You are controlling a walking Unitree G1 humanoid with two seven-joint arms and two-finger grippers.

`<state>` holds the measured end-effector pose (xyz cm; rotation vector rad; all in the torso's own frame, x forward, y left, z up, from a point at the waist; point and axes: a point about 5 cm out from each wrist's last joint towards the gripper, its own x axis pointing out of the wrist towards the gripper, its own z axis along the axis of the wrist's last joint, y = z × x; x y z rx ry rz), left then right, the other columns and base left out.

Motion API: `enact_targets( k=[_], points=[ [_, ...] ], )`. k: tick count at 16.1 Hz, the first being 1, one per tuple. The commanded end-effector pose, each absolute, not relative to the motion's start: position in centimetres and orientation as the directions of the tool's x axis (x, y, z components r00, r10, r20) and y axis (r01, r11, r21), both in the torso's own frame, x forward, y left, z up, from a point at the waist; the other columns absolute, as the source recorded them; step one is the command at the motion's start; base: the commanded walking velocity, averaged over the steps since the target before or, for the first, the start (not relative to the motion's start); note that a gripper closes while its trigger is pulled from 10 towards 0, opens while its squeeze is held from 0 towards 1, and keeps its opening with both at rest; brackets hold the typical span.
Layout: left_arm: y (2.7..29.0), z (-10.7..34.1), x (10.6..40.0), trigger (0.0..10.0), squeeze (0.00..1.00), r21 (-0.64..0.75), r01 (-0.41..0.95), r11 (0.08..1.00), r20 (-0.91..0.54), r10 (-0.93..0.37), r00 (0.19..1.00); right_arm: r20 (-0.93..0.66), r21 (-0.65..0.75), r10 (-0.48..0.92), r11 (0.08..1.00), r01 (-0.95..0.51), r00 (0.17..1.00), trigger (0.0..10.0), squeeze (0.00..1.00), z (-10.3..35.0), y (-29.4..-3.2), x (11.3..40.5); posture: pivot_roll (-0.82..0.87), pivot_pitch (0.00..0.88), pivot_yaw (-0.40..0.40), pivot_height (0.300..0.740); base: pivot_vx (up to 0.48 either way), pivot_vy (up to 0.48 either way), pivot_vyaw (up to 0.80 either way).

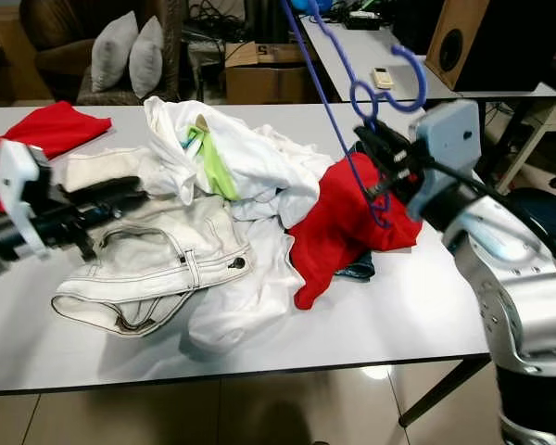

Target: Hang hanger

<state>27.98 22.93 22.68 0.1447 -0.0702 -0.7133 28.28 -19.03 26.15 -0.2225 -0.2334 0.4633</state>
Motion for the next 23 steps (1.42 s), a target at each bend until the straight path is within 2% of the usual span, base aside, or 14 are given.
enact_targets(
  k=[1,2,3,5,7,10,17,20,23],
  points=[
    [24.5,24.3,28.5,10.0,1.0,0.172,0.508,0.844,0.12,-0.53,0.84,0.218,-0.222,0.434,0.894,-0.389,0.874,10.0,0.0,27.0,-19.1,28.4,-0.06,0.0,0.016,0.74,0.0,0.0,0.0],
    [25.0,24.3,29.1,10.0,0.98,0.129,0.391,0.911,0.122,-0.406,0.906,0.253,-0.167,0.406,0.912,-0.374,0.878,10.0,0.0,27.3,-18.3,28.9,-0.06,0.0,0.016,0.74,0.0,0.0,0.0],
    [24.6,24.2,29.2,10.0,0.03,0.124,0.358,0.925,0.152,-0.374,0.915,0.28,-0.129,0.389,0.921,-0.367,0.878,10.0,0.0,27.7,-17.3,29.3,-0.06,0.0,0.02,0.74,0.0,0.0,0.0],
    [23.2,23.4,29.3,10.0,0.0,0.11,0.347,0.931,0.172,-0.362,0.916,0.301,-0.095,0.392,0.919,-0.382,0.869,10.0,0.0,27.7,-15.8,29.5,-0.06,0.0,0.021,0.74,0.0,0.0,0.0],
    [20.8,21.0,30.4,10.0,0.0,0.071,0.314,0.947,0.113,-0.321,0.94,0.272,-0.04,0.387,0.919,-0.392,0.881,10.0,0.0,26.3,-14.1,30.2,-0.07,0.0,0.024,0.74,0.0,0.127,0.0],
    [19.8,19.4,31.1,10.0,0.0,0.079,0.24,0.968,0.077,-0.246,0.966,0.237,-0.058,0.406,0.913,-0.405,0.882,10.0,0.0,25.7,-13.1,30.2,-0.08,0.0,0.022,0.74,0.0,0.33,0.0],
    [18.7,19.5,31.1,10.0,0.0,0.111,0.192,0.975,0.082,-0.202,0.976,0.241,-0.163,0.422,0.905,-0.392,0.874,10.0,0.0,26.0,-13.0,30.2,-0.07,0.0,0.0,0.74,0.0,0.334,0.0],
    [18.4,20.1,30.9,10.0,0.0,0.149,0.191,0.97,0.093,-0.206,0.974,0.31,-0.161,0.403,0.915,-0.37,0.861,10.0,0.0,27.5,-13.6,29.8,-0.06,0.0,-0.019,0.74,0.0,0.345,0.0],
    [18.1,19.7,31.2,10.0,0.0,0.166,0.205,0.965,0.071,-0.219,0.973,0.396,-0.191,0.415,0.91,-0.368,0.819,10.0,0.0,29.8,-13.2,28.7,-0.11,0.0,0.01,0.74,0.0,0.351,0.0]
  ],
)
